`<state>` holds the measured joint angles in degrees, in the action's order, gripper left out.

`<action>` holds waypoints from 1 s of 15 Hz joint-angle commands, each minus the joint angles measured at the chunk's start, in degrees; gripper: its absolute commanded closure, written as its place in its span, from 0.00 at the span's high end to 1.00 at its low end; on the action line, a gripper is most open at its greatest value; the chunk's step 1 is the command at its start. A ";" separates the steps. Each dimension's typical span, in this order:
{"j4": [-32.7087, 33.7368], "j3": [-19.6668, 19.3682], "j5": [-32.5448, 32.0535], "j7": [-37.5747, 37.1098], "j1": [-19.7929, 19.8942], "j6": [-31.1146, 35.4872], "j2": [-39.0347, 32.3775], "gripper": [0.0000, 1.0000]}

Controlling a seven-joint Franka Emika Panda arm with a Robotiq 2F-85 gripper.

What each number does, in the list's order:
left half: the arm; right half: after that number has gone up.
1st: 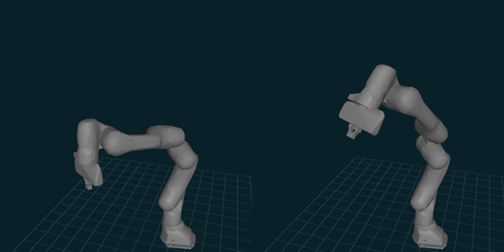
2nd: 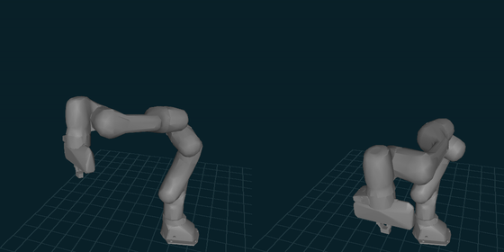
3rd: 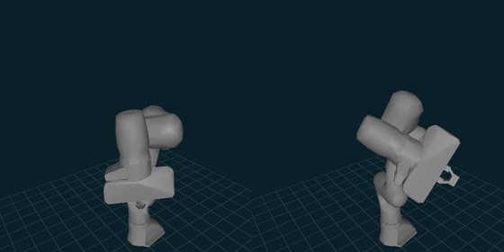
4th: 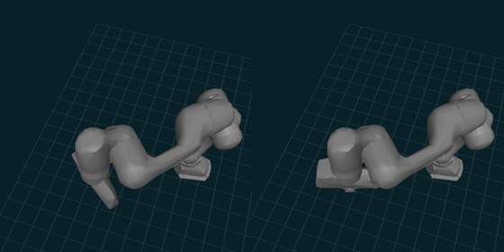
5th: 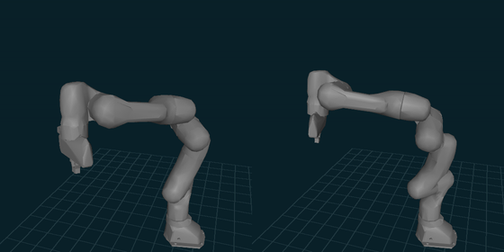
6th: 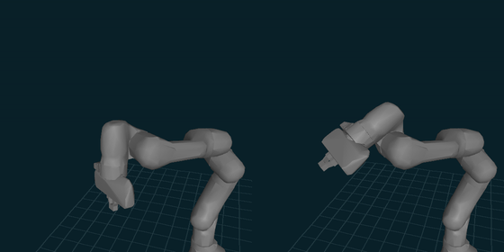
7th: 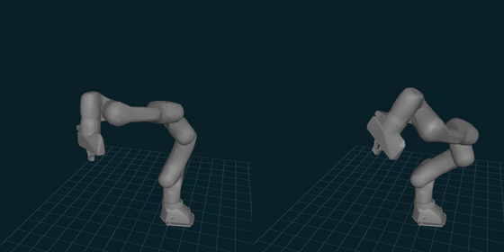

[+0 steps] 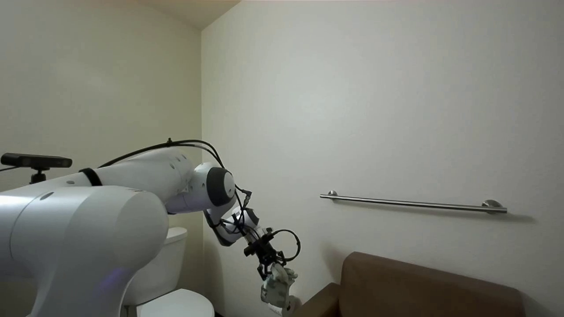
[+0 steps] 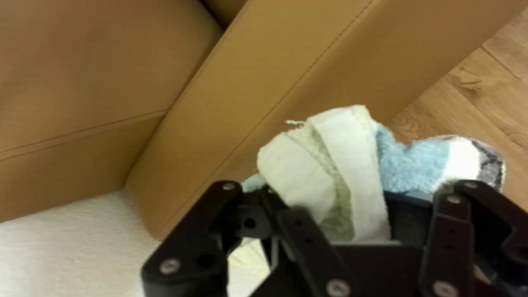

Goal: Use the cloth to wipe the side of the couch

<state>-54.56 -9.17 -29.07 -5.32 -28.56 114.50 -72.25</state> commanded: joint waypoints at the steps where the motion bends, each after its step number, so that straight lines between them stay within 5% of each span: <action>1: 1.08 -0.41 -0.38 0.07 -0.22 -0.63 -0.19 0.07; 5: 1.90 -0.85 -0.64 0.17 -0.27 -0.85 -0.78 0.06; 14: 11.87 -2.66 -1.89 0.13 -0.78 -5.16 -16.35 0.06; 15: 3.55 -2.69 -3.14 -1.80 -1.21 -3.97 -12.11 0.05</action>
<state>-47.36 -10.41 -29.78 -5.16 -29.06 112.53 -84.51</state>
